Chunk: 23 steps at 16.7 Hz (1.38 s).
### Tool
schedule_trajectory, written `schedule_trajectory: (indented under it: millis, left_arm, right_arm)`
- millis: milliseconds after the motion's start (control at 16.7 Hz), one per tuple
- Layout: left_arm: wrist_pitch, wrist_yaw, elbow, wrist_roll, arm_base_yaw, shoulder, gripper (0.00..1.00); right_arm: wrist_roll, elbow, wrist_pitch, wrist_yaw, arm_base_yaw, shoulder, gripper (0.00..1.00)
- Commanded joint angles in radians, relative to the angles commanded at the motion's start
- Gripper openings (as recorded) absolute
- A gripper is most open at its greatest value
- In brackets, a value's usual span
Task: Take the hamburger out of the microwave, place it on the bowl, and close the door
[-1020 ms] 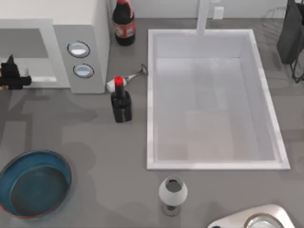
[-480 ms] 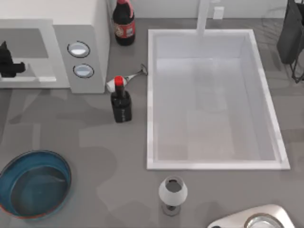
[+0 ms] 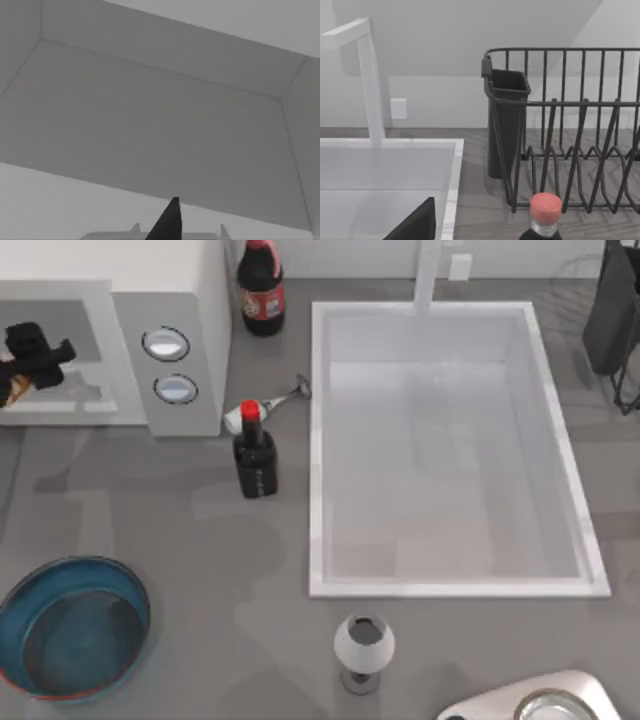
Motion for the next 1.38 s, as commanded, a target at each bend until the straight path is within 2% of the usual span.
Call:
schedule_trajectory:
  millis: [300,720,1080,1380]
  left_arm:
    - [-0.410,-0.147,0.155,-0.428,-0.127,0.005,0.00]
    - [-1.137,-0.398,0.391,-1.189,-0.351,0.068,0.00]
    - [-1.757,-0.596,0.533,-1.849,-0.544,0.217,0.00]
    - [-2.172,-0.715,0.583,-2.300,-0.675,0.391,0.00]
  right_arm:
    - [0.000,0.000,0.000,0.000,0.000,0.000,1.00]
    - [0.000,0.000,0.000,0.000,0.000,0.000,1.00]
    - [0.000,0.000,0.000,0.000,0.000,0.000,1.00]
    - [0.000,0.000,0.000,0.000,0.000,0.000,1.00]
